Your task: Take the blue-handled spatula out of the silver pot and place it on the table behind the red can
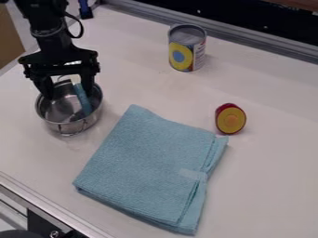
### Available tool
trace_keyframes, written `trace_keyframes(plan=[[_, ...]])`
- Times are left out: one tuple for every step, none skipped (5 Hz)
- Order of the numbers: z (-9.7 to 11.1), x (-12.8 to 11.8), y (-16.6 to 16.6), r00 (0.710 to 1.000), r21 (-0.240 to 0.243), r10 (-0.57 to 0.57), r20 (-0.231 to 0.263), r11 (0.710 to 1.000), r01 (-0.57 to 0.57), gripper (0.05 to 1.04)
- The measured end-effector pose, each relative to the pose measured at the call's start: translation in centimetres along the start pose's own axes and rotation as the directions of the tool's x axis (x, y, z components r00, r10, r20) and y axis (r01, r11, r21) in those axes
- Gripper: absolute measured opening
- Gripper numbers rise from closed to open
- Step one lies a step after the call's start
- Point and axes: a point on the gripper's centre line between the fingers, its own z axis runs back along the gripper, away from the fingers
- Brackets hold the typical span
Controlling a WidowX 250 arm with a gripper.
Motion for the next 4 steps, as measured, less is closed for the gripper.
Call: trace_keyframes(plan=[[-0.6, 0.0, -0.3, 1.000, 0.004, 0.031, 0.007, 1.000, -0.031, 0.999], [-1.2, -0.1, -0.3, 0.998, 0.011, 0.054, 0.016, 0.998, -0.054, 0.999], [-1.5, -0.3, -0.3, 0.998, 0.010, 0.057, 0.018, 0.998, -0.057, 0.999], [-2.0, -0.4, -0.1, 0.997, 0.014, 0.072, 0.003, 0.997, -0.072, 0.999]])
